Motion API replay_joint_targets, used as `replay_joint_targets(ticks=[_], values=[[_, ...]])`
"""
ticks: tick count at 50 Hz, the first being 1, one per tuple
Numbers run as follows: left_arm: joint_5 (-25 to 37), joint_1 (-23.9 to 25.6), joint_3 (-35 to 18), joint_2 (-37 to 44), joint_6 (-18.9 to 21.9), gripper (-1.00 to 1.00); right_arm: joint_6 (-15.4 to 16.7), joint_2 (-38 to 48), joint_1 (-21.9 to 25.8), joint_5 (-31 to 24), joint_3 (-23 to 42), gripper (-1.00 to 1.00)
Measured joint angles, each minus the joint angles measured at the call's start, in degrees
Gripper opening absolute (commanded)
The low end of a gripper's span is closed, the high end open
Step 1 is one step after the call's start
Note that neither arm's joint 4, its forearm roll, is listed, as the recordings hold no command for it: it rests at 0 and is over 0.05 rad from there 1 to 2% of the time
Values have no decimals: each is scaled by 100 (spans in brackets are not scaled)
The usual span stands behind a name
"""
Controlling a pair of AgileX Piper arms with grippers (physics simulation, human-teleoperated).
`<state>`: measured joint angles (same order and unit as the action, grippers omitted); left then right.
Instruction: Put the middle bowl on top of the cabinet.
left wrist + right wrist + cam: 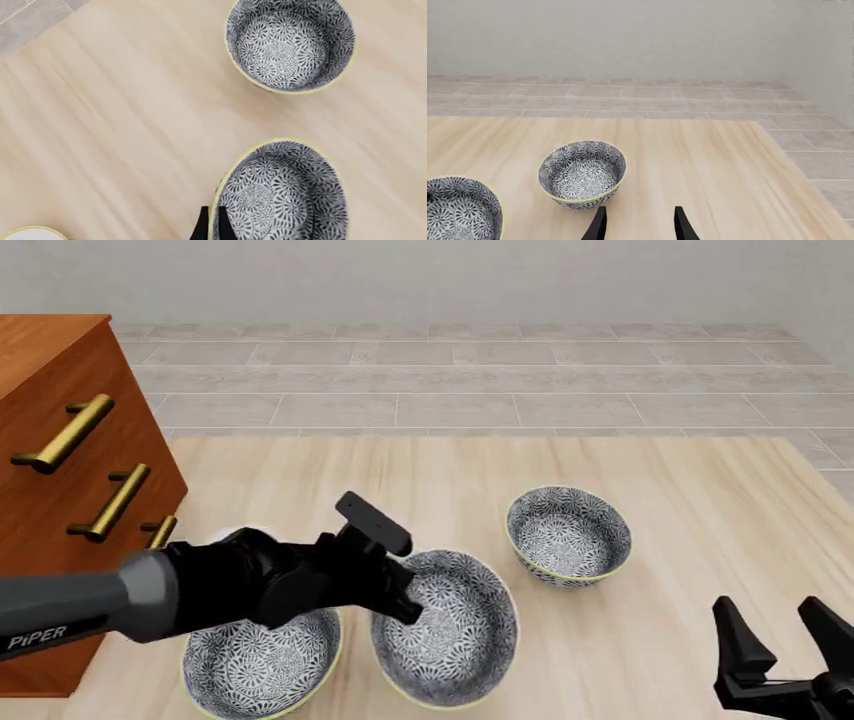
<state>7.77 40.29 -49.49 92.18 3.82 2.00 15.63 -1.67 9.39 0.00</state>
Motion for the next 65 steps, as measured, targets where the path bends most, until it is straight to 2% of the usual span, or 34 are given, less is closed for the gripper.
replay_joint_targets(ticks=[14, 27, 42, 65], values=[[279, 48, 81, -861, -47, -100, 23, -38, 15, -7, 0, 100], [691, -33, -80, -1638, -134, -100, 43, -88, 23, -39, 0, 100], [1201, -258, -484, -2236, -165, -100, 49, -218, 30, -154, 0, 100], [1734, -756, -1216, -2676, -266, -100, 49, -304, 18, -229, 0, 100]])
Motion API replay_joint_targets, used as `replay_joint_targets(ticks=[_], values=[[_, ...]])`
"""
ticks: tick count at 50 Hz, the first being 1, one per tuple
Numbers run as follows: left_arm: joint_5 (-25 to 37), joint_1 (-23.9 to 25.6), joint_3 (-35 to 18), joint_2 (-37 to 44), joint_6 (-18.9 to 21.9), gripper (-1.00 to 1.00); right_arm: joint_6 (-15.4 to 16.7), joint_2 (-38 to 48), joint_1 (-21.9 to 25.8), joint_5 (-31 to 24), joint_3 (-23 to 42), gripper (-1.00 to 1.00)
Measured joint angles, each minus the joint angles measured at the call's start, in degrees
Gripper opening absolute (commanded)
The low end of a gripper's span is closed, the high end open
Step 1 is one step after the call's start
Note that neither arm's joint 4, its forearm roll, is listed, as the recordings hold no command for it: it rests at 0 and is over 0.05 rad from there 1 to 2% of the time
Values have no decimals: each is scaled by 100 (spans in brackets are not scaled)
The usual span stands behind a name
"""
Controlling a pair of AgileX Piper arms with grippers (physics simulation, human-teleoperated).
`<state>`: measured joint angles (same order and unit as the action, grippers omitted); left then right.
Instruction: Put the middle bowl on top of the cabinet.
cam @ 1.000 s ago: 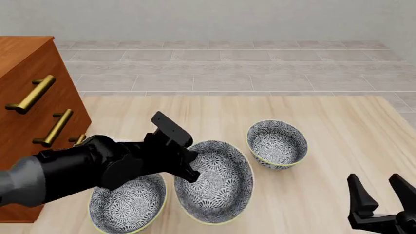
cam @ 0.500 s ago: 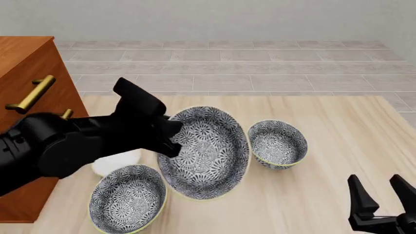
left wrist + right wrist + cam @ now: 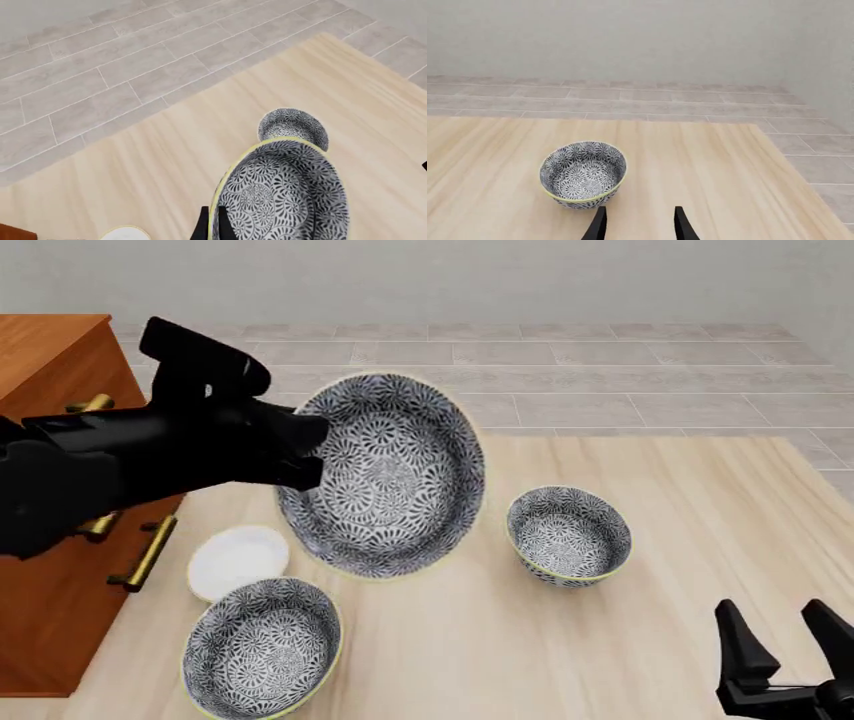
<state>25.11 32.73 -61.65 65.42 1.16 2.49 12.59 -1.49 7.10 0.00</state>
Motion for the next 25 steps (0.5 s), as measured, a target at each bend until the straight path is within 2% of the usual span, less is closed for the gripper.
replay_joint_targets(ticks=[25], values=[[566, -646, -953, -161, -353, -100, 19, -114, -3, -49, 0, 100]])
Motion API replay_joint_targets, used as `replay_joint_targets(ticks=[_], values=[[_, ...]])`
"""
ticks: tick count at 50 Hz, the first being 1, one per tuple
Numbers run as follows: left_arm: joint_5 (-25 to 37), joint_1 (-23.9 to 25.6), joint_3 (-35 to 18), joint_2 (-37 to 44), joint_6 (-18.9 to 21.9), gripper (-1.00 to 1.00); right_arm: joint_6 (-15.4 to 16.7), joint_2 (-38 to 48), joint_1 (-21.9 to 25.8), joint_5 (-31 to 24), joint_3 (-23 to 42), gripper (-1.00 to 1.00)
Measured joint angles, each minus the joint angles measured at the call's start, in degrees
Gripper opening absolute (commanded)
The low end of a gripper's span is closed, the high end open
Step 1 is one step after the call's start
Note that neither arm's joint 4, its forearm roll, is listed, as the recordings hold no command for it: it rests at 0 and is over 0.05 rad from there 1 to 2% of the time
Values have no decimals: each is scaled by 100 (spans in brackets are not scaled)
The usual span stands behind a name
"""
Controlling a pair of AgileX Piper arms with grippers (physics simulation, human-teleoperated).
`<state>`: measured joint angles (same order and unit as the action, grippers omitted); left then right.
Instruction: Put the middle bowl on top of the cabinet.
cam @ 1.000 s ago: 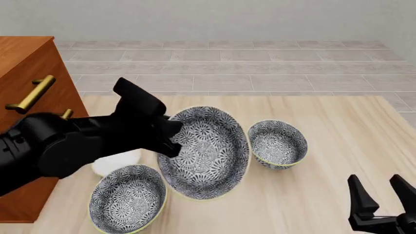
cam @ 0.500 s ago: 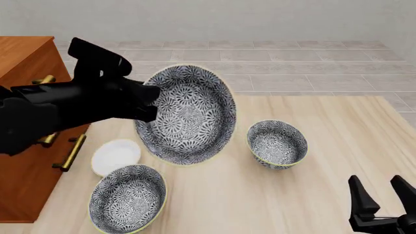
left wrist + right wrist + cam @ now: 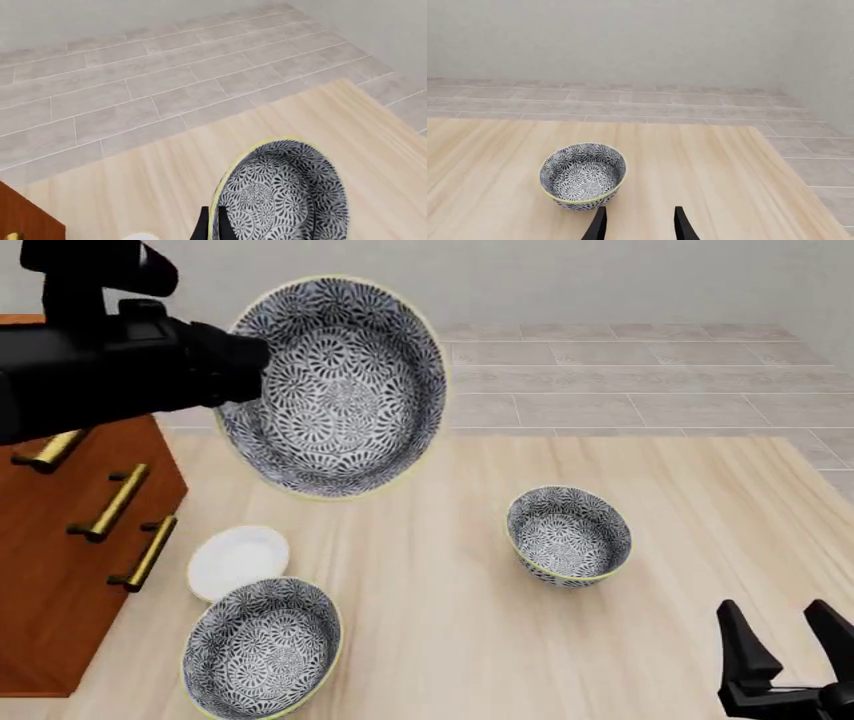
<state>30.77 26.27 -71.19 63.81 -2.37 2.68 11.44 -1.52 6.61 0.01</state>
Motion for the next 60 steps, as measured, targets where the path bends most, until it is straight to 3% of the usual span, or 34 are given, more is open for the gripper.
replay_joint_targets(ticks=[60], values=[[901, -1694, -1906, 151, -780, -100, 2, -3, 4, 20, 0, 100]])
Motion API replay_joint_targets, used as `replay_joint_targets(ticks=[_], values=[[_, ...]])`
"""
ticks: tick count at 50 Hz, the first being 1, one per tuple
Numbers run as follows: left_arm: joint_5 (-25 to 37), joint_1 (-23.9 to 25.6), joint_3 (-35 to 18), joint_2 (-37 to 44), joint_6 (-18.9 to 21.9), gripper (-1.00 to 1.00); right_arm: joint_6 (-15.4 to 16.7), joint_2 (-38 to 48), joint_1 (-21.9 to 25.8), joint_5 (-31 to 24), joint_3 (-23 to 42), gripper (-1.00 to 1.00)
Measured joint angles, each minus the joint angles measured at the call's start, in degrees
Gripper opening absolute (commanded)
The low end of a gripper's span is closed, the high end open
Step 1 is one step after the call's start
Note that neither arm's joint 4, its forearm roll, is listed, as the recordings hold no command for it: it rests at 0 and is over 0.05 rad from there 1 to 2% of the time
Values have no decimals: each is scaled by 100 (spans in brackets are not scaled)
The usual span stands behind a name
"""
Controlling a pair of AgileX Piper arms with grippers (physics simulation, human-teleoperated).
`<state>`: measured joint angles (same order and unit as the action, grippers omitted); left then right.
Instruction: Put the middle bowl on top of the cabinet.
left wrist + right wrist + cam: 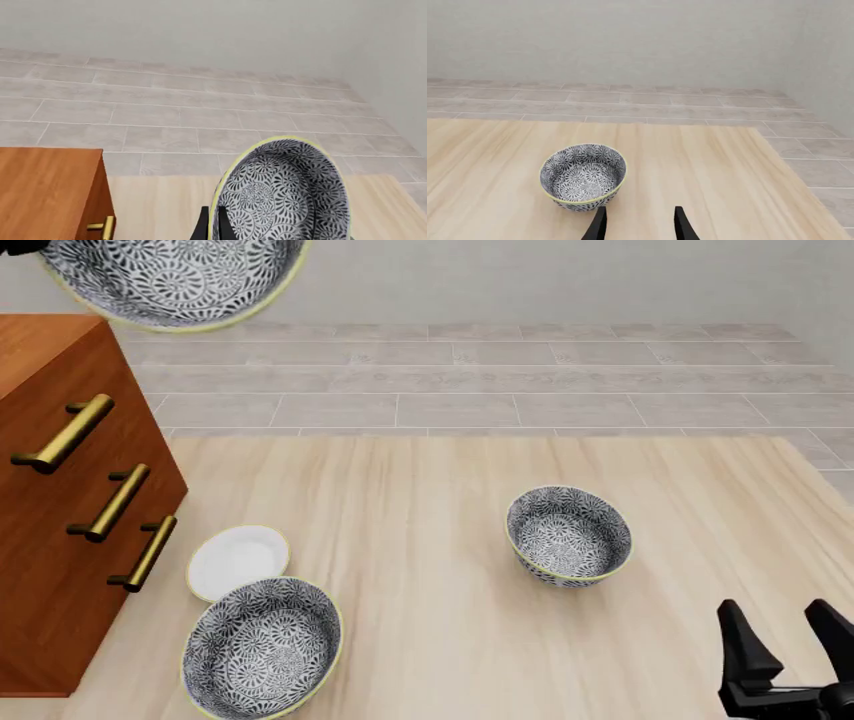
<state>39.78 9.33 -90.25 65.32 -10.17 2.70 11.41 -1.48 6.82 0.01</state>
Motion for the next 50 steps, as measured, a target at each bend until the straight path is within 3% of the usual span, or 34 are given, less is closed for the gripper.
replay_joint_targets(ticks=[24, 50], values=[[299, -771, -651, 393, -610, -100, 1, 4, 8, -12, 0, 100], [397, -1615, -702, 514, -1453, -100, -13, -44, 13, -57, 0, 100]])
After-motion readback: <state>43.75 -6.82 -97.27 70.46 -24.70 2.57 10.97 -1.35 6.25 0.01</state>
